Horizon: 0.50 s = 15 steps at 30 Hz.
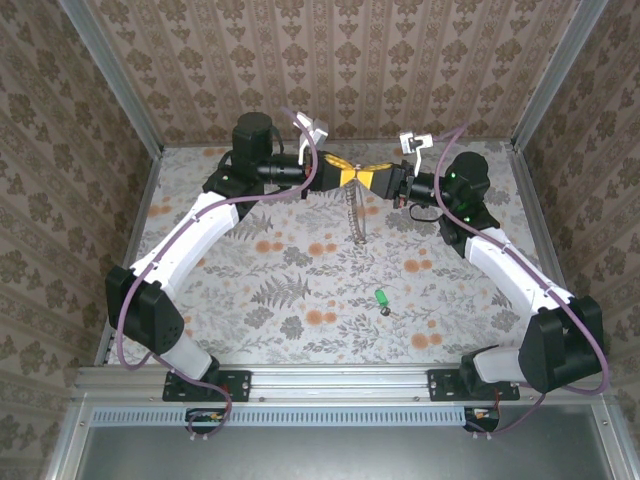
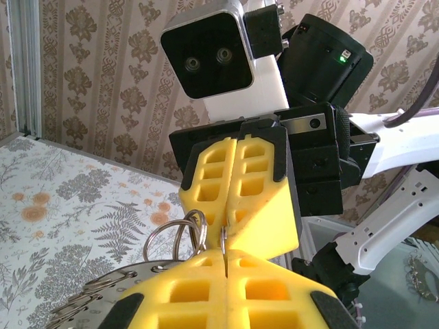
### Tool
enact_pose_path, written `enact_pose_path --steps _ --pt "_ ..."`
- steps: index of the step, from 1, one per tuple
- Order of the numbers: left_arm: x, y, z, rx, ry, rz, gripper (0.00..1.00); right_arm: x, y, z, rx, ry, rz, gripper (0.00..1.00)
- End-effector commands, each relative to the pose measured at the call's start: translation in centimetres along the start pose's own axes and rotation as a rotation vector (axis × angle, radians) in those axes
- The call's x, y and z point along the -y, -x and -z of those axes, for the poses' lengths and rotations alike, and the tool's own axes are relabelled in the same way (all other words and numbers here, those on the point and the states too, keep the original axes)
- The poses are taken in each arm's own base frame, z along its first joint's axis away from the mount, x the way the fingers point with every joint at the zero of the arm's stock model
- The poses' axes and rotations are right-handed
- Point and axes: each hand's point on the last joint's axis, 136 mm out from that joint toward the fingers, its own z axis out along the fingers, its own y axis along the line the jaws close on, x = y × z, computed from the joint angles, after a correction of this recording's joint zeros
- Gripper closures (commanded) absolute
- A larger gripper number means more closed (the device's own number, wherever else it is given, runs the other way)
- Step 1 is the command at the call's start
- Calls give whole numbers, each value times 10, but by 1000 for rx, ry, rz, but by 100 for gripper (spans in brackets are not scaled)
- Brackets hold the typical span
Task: Put the keys on the keyring
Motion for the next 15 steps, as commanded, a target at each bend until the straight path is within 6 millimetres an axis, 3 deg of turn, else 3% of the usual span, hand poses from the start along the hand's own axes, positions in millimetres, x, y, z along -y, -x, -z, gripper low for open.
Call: enact_pose_path --steps 1,2,3,5,8,11,15 --pt "19 18 0 22 -44 -91 100 -16 17 1 30 10 59 100" --pt "16 18 0 23 -26 -88 100 -16 17 2 31 8 67 100" --pt "14 20 2 28 -5 -89 93 -15 17 2 31 4 72 100" --pt "8 24 7 44 43 -87 65 -14 17 4 30 -1 84 100" --pt "3 32 17 78 117 -86 44 -15 19 8 34 2 104 100" --pt "-1 39 28 118 170 -75 32 -20 21 10 35 20 129 100" --pt "4 44 36 152 161 -60 28 -28 22 10 31 54 154 100"
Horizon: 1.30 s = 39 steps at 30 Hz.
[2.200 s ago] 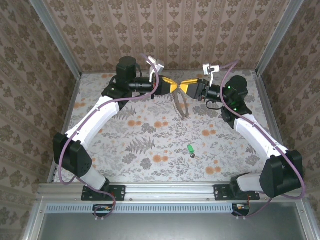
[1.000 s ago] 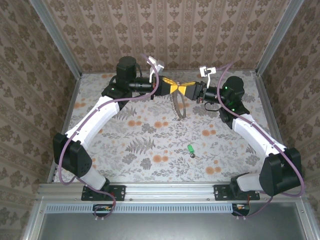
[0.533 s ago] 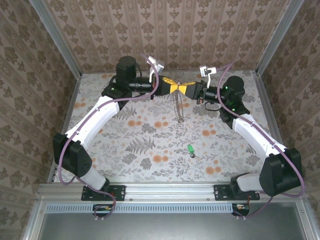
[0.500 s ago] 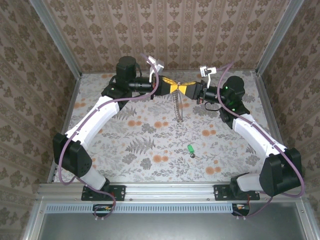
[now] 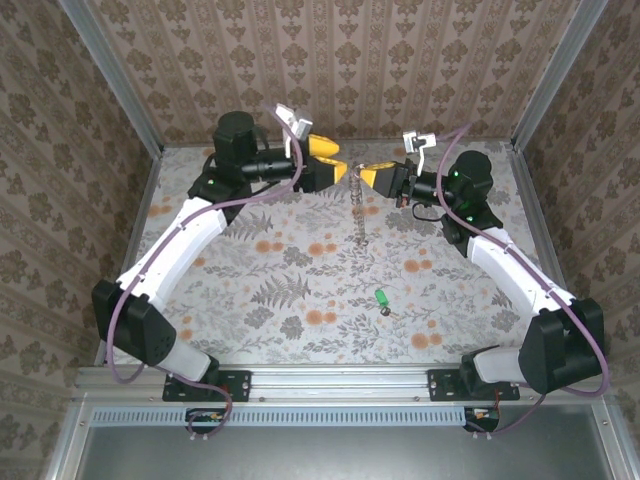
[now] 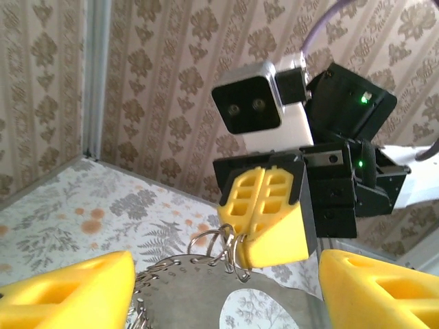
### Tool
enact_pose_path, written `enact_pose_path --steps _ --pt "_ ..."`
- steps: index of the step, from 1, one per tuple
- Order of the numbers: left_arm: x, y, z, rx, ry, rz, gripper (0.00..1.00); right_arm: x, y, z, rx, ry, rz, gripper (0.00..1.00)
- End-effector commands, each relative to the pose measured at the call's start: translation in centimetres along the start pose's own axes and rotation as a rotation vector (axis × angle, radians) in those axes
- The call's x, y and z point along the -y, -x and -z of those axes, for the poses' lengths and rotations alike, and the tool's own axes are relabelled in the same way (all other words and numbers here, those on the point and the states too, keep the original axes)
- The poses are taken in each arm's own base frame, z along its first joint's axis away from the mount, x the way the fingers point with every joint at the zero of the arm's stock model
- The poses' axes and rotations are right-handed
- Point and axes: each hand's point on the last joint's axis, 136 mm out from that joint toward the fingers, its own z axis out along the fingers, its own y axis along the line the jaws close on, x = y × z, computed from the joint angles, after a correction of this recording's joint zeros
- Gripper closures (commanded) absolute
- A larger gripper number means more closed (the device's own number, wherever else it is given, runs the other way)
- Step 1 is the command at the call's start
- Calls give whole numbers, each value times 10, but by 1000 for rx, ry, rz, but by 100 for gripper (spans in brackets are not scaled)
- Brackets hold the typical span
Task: Put the keys on the keyring
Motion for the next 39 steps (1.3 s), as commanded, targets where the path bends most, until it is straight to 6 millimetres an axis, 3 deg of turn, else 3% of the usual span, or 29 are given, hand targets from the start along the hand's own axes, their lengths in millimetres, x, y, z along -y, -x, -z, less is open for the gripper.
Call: enact_pose_path --steps 1,5,7,22,39 --pt "10 16 8 55 -12 -16 29 -32 21 4 30 72 126 100" --pt "17 12 6 46 -72 -8 49 -30 25 4 41 59 113 100" --pt "19 9 4 37 -101 -1 54 -29 25 3 45 59 103 100" --pt "21 -15 -18 -12 -194 67 58 -29 30 1 56 78 87 100" --pt "19 -20 -28 -19 -213 85 64 -25 28 0 54 70 76 100"
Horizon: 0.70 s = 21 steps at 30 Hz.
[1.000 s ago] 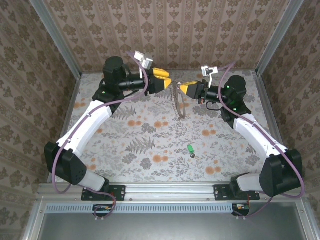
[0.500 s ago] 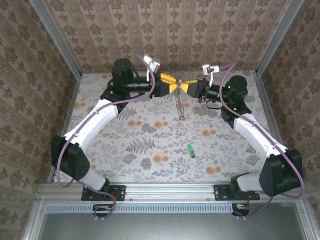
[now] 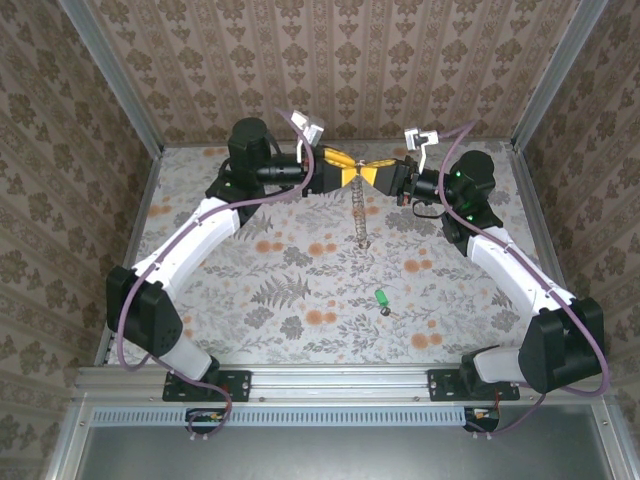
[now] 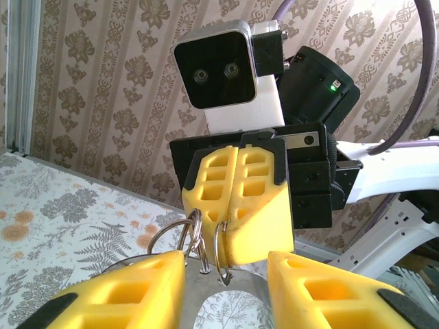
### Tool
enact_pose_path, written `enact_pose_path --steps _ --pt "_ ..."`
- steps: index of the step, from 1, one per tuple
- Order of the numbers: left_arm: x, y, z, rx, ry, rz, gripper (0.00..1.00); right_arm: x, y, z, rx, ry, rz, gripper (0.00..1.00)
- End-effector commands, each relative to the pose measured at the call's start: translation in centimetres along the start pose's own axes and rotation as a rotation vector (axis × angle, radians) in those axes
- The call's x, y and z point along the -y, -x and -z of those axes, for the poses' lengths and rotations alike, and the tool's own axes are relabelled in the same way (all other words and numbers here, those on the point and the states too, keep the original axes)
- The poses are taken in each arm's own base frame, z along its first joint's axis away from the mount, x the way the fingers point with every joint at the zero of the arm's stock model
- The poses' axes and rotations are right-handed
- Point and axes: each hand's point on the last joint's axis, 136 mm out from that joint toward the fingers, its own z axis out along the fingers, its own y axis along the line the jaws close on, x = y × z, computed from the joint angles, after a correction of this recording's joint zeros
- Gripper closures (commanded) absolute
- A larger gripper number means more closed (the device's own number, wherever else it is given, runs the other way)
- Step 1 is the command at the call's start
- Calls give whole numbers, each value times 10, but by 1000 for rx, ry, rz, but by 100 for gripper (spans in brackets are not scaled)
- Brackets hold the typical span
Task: Put the keys on the keyring
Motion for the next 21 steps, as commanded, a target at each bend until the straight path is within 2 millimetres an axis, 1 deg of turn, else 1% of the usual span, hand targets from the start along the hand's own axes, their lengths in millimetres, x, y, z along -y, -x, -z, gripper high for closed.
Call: enact_pose_path --steps 1,5,9,13,18,20,21 --pt "4 0 -5 -3 -38 -10 64 -16 20 -1 37 37 71 100" --pt "3 -1 -8 -5 -43 -6 65 -15 20 -1 36 35 69 100" --pt "4 1 -9 -2 -47 -10 69 -14 18 -1 34 33 66 100" --pt "5 2 -10 0 -49 -13 76 -13 19 0 37 28 67 100" --pt "5 3 -10 5 -49 -18 77 -11 18 -1 35 26 64 100" --pt "6 4 -10 8 -48 -21 80 -11 18 -1 35 26 63 100" --pt "6 4 -10 9 -46 -22 83 -11 17 -1 33 24 61 100"
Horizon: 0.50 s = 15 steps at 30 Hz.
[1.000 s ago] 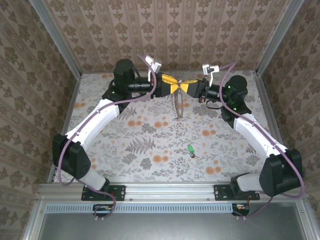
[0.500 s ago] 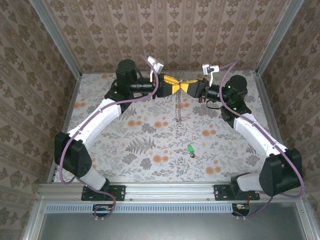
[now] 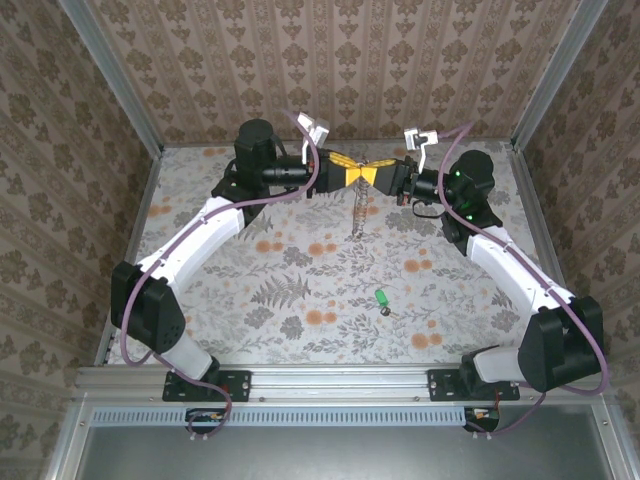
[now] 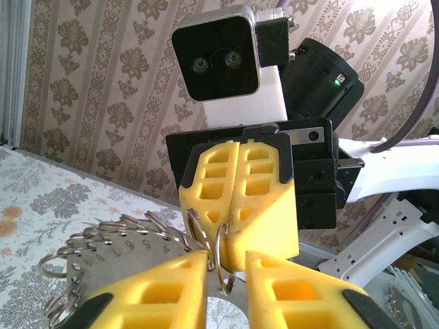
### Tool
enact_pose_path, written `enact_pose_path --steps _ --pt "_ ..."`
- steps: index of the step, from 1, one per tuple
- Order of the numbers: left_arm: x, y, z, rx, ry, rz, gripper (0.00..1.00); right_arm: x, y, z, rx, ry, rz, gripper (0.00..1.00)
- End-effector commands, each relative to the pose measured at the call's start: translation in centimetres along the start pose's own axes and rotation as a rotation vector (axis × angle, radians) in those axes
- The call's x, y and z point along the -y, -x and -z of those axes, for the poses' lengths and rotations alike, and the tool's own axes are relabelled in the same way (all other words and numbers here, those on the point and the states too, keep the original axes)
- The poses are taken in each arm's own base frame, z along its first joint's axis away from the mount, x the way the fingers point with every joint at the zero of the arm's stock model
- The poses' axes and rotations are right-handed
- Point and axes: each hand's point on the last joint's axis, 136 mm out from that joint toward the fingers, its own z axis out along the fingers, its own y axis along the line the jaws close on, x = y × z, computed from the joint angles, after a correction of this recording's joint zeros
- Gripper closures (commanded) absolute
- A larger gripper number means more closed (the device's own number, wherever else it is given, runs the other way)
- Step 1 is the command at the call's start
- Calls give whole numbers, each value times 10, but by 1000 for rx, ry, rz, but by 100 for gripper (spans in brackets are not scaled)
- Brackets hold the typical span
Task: Put the keys on the keyring
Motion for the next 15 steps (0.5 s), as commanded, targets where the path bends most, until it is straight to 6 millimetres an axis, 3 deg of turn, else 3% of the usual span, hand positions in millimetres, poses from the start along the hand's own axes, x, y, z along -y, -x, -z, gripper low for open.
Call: enact_pose_path --steps 1,6,10,12,15 --pt "8 9 -3 15 -32 -43 86 -13 18 0 37 24 67 100" --pt "6 8 -1 15 -12 -50 100 -10 18 1 36 2 60 100" --pt "3 4 1 1 32 -81 100 6 19 12 55 -107 21 62" --pt "3 3 4 -4 59 -110 100 15 21 24 85 -169 -1 53" --pt "2 1 8 -7 99 -161 100 29 21 45 137 -270 -58 48"
